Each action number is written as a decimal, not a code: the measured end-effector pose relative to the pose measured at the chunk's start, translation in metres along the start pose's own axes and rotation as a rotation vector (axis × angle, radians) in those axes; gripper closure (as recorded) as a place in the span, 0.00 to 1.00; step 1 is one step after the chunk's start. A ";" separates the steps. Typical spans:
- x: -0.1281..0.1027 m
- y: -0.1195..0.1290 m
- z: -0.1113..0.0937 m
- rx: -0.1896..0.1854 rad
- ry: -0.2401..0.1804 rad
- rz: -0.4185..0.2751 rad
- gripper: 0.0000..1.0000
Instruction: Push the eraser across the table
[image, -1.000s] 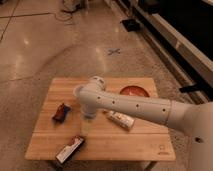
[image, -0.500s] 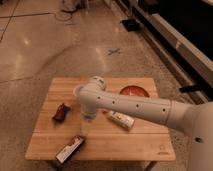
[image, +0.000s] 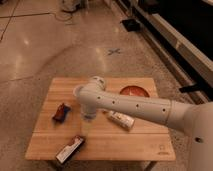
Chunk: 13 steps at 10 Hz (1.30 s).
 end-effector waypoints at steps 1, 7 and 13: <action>0.000 0.000 0.000 0.000 0.000 -0.001 0.20; 0.007 -0.003 0.034 -0.038 -0.009 -0.032 0.21; -0.006 -0.002 0.067 -0.063 -0.053 -0.039 0.78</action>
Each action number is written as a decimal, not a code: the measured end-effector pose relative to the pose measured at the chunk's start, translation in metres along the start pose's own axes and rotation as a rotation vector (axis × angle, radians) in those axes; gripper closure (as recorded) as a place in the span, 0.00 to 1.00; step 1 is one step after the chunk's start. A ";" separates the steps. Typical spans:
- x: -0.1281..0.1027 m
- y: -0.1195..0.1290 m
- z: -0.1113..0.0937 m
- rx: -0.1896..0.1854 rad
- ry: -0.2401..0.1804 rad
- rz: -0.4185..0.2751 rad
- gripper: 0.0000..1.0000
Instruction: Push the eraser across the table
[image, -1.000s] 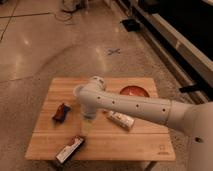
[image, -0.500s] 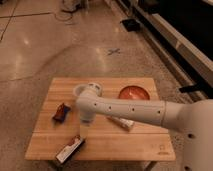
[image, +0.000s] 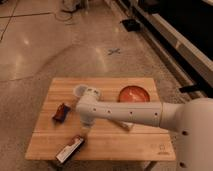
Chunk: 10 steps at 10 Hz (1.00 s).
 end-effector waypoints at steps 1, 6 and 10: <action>0.000 -0.004 0.007 0.006 -0.004 -0.003 0.90; 0.003 -0.020 0.024 0.032 -0.005 -0.007 1.00; 0.005 -0.043 0.022 0.069 0.014 0.000 1.00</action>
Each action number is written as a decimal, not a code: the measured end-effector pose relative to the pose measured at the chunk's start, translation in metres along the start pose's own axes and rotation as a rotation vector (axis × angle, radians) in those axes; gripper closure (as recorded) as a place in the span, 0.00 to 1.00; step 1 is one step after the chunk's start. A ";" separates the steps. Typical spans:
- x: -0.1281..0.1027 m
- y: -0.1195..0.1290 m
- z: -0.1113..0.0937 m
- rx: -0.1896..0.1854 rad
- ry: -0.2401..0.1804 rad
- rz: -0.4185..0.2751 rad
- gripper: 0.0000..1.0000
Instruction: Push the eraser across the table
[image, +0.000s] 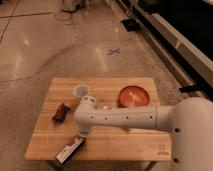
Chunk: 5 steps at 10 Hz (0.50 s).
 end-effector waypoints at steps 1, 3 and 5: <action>0.000 -0.006 0.000 0.011 0.001 0.000 1.00; -0.001 -0.017 0.002 0.030 0.002 -0.003 1.00; 0.001 -0.027 0.003 0.046 0.001 -0.009 1.00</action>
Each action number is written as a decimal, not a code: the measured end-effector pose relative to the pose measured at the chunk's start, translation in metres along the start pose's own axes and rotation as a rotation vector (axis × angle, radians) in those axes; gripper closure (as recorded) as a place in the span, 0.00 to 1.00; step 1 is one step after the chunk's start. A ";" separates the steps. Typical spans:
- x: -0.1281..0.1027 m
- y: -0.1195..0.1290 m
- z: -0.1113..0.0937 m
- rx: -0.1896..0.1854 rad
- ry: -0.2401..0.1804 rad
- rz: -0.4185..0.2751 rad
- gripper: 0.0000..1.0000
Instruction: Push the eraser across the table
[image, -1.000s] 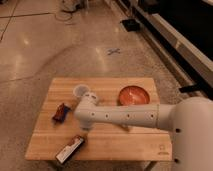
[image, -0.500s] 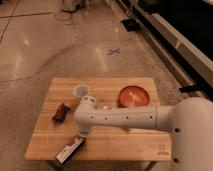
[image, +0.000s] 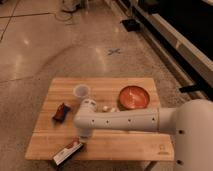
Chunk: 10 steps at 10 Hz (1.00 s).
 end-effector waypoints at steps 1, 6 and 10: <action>0.000 -0.003 0.001 0.005 -0.002 -0.002 1.00; -0.007 -0.013 0.002 0.018 -0.012 0.007 1.00; -0.002 -0.028 0.003 0.034 -0.001 0.004 1.00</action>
